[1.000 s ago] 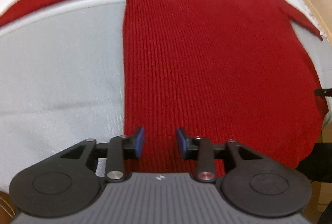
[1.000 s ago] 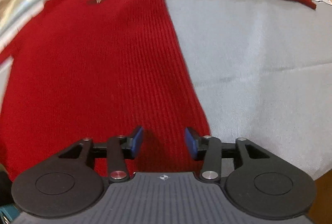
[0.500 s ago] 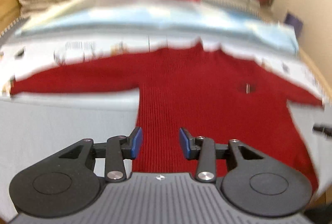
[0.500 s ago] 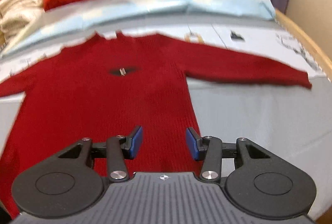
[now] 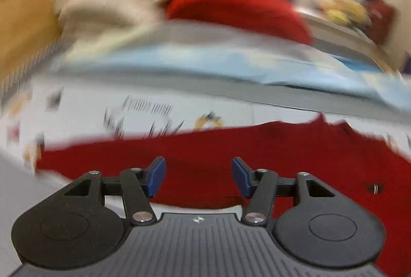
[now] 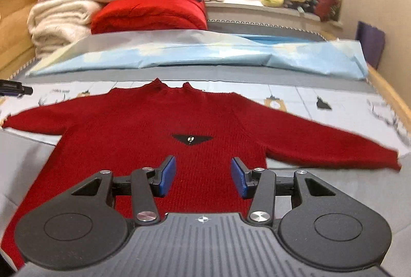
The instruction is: Fold small clothes
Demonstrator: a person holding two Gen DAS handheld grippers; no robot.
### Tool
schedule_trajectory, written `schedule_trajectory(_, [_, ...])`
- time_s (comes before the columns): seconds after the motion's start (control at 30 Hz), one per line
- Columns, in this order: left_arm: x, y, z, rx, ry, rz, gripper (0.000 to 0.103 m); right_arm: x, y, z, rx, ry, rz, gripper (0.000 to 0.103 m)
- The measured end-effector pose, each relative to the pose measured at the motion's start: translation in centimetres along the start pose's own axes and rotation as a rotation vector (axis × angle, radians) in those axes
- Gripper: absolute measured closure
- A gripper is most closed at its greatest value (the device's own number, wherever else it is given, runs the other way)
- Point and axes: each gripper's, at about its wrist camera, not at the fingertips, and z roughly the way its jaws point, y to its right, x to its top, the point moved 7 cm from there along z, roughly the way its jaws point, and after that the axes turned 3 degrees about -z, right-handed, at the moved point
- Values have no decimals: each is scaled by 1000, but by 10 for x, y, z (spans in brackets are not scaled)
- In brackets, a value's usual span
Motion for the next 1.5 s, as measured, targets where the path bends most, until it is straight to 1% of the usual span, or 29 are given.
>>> schedule_trajectory(0.03, [1,-11,7,-8,-23,-57,42,9,-1,1,-5,-10,-2,53])
schedule_trajectory(0.07, [0,-21,15,2,-44,-96,43,23,-5,1,-5,-15,-2,53])
schedule_trajectory(0.1, [1,-31,23,29,-63,-117,47,36,-9,3,2,-11,-7,53])
schedule_trajectory(0.17, [-1,-49,34,81,-86,-142,50,67,-23,5,30,26,-8,53])
schedule_trajectory(0.2, [-2,-58,39,91,-88,-160,52,81,-30,7,52,50,-5,50])
schedule_trajectory(0.23, [-3,-66,42,106,-92,-173,57,93,-36,10,72,74,-6,44])
schedule_trajectory(0.3, [-3,-82,46,139,-101,-204,58,108,-49,23,89,123,-19,40])
schedule_trajectory(0.37, [-5,-99,51,165,-109,-224,57,107,-57,43,73,136,-26,39])
schedule_trajectory(0.4, [-7,-107,53,184,-120,-229,58,101,-58,55,51,120,-21,39])
schedule_trajectory(0.43, [-7,-114,57,192,-122,-235,57,93,-59,68,23,77,-19,40])
schedule_trajectory(0.47, [-6,-120,61,200,-122,-241,58,85,-61,83,14,18,-26,41])
schedule_trajectory(0.5, [-6,-125,64,211,-124,-244,57,81,-63,91,31,-4,-24,42])
schedule_trajectory(0.53, [-5,-130,66,220,-128,-245,57,81,-64,96,48,-9,-10,42])
schedule_trajectory(0.67, [-5,-148,78,249,-144,-270,57,95,-68,101,84,14,8,42])
schedule_trajectory(0.73, [-5,-155,85,247,-151,-297,57,98,-67,104,78,17,-1,46])
schedule_trajectory(0.87, [-5,-167,94,238,-178,-351,56,101,-62,116,55,-6,9,53])
schedule_trajectory(0.97, [-7,-185,98,224,-198,-452,52,100,-59,123,29,-13,19,53])
schedule_trajectory(1.1, [-13,-210,101,191,-232,-614,52,98,-61,127,22,-23,7,53])
schedule_trajectory(1.2, [-18,-224,104,197,-239,-682,52,95,-66,130,27,-38,-17,51])
schedule_trajectory(1.3, [-21,-232,109,197,-230,-721,53,93,-69,134,38,-54,-7,51])
schedule_trajectory(1.4, [-19,-232,110,209,-211,-713,55,90,-68,137,41,-71,16,51])
schedule_trajectory(1.47, [-18,-230,111,227,-203,-678,80,88,-65,139,45,-83,31,51])
schedule_trajectory(1.5, [-17,-229,110,240,-197,-665,90,88,-64,140,47,-88,40,51])
